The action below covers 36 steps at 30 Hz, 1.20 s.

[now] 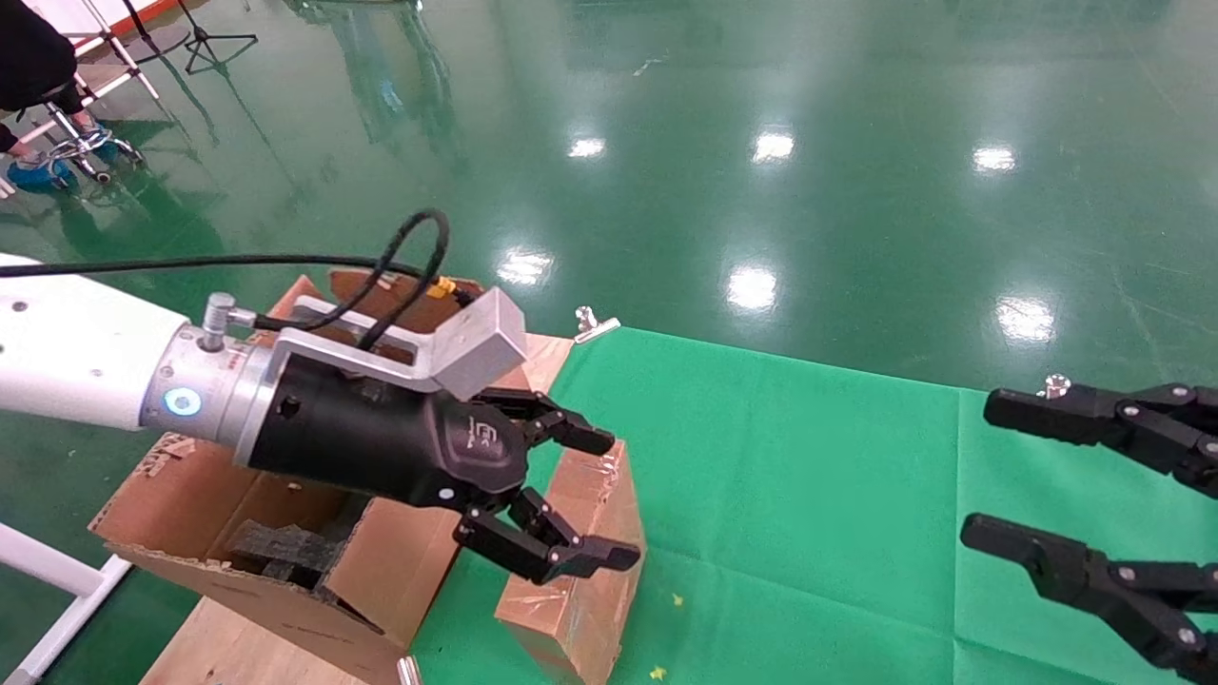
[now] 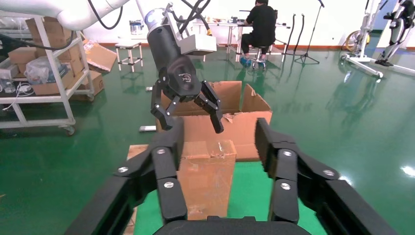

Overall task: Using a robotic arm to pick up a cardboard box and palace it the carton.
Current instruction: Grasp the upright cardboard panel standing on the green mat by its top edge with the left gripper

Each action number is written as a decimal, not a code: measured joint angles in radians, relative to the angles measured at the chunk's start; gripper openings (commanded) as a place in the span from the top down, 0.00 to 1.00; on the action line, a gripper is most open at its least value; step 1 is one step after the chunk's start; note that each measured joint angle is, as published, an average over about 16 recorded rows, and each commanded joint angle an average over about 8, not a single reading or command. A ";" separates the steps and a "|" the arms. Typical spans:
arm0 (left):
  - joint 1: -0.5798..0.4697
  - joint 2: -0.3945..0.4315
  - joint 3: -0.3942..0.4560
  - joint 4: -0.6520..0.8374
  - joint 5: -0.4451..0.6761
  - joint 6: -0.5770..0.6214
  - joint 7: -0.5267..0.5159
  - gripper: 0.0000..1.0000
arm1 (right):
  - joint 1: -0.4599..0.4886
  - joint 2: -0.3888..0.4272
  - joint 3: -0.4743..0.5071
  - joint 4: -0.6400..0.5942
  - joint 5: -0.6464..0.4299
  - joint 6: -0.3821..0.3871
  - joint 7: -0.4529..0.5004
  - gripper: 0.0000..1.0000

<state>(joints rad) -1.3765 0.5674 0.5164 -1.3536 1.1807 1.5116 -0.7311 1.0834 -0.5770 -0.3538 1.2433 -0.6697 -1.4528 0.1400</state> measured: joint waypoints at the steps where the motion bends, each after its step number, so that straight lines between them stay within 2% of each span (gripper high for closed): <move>1: -0.007 0.002 0.005 0.001 0.006 0.004 -0.011 0.00 | 0.000 0.000 0.000 0.000 0.000 0.000 0.000 1.00; 9: -0.049 0.014 0.038 0.013 0.064 0.021 -0.076 0.00 | 0.000 0.000 0.000 0.000 0.000 0.000 0.000 1.00; 16: -0.140 0.044 0.108 0.023 0.162 0.042 -0.242 0.00 | 0.000 0.000 0.000 0.000 0.000 0.000 0.000 1.00; 26: -0.343 0.112 0.340 0.027 0.272 0.076 -0.549 0.00 | 0.000 0.000 0.000 0.000 0.000 0.000 0.000 1.00; 36: -0.480 0.156 0.594 0.040 0.249 0.074 -0.705 0.00 | 0.000 0.000 0.000 0.000 0.000 0.000 0.000 1.00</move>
<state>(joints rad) -1.8566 0.7234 1.1108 -1.3137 1.4296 1.5860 -1.4358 1.0834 -0.5769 -0.3539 1.2431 -0.6697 -1.4526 0.1399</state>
